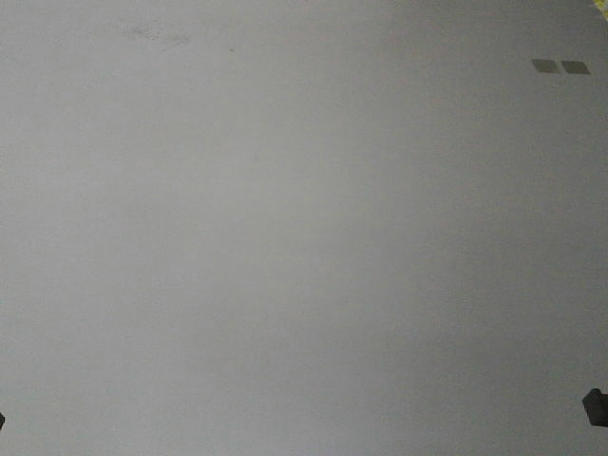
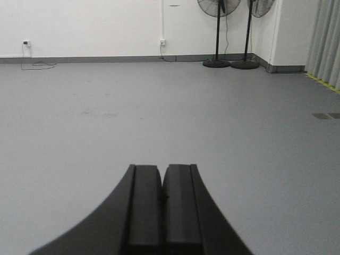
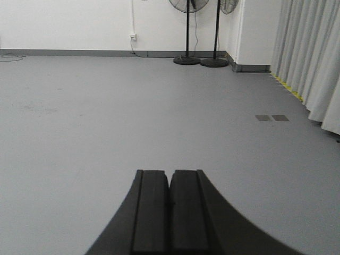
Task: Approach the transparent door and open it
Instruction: 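Drive the base across the grey floor toward the glass sliding door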
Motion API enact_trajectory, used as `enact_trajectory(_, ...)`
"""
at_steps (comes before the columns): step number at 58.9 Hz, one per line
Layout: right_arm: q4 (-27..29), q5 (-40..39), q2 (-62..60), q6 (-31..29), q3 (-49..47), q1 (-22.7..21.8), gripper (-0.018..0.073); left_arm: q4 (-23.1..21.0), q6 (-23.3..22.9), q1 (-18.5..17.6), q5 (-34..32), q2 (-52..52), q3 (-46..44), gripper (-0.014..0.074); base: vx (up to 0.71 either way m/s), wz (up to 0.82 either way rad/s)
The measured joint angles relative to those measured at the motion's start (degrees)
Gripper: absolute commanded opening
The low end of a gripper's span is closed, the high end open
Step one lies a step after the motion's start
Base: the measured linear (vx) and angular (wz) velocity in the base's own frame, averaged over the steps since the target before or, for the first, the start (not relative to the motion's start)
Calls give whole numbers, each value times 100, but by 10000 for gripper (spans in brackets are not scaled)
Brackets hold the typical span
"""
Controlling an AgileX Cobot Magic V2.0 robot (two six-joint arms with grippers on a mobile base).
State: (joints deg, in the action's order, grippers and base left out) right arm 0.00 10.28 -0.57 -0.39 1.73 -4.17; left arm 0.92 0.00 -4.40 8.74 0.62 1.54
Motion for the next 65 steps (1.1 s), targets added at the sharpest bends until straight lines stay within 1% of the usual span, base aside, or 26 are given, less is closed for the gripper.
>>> enact_trajectory(30,0,5,0,0,0,0,-8,0,0,0,0,0,0,-6,64,24)
enact_trajectory(65,0,5,0,0,0,0,-8,0,0,0,0,0,0,-6,71,48)
